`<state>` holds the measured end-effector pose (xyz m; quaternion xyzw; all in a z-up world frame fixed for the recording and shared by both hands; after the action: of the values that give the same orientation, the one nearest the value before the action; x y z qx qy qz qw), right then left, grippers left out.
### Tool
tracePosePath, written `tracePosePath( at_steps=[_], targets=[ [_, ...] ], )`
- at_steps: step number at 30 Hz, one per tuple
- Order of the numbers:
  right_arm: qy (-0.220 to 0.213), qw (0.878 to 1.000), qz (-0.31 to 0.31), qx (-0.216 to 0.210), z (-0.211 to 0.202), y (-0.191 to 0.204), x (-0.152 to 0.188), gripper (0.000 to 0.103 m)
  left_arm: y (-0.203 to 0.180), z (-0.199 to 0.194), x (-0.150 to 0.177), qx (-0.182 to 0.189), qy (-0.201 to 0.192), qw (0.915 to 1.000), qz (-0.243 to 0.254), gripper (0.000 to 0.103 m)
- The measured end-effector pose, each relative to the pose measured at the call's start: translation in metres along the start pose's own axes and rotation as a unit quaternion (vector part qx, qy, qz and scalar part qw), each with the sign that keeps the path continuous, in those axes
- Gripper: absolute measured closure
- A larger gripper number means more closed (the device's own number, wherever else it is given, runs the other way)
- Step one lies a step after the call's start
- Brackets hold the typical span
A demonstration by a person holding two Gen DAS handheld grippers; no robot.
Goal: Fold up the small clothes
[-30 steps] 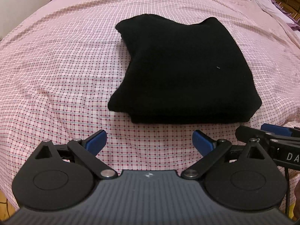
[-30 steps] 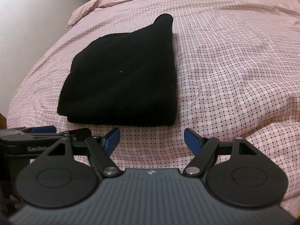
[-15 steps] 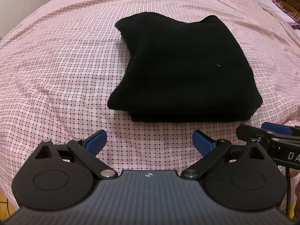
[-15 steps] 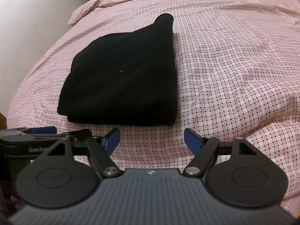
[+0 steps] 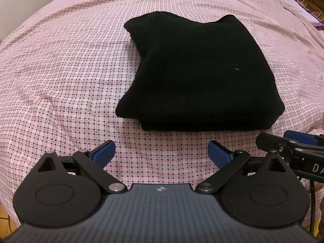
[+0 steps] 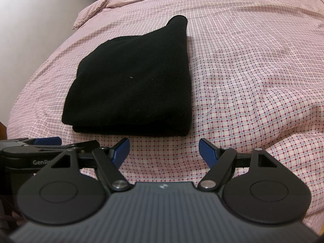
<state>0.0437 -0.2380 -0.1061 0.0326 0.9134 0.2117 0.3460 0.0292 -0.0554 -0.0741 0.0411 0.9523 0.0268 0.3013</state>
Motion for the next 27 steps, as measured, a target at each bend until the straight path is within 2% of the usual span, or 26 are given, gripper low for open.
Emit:
tracePosePath(
  at_steps=[27],
  targets=[
    [0.0, 1.0, -0.001, 0.0, 0.0003, 0.0005, -0.0004, 0.027, 0.0002, 0.0016, 0.0002, -0.001, 0.003, 1.0, 0.004, 0.003]
  ],
)
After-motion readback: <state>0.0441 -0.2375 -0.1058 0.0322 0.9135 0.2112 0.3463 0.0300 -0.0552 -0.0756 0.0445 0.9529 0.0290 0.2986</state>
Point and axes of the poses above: each gripper's, at about its wrist camera, not at the fingertips, and z roughly the way its jaws point, y to its left, x to its underside, the point moved 9 cm from there along z, roughly the way its jaws point, and after that the axes turned 9 degrees about -x, right-handed, at the moved point
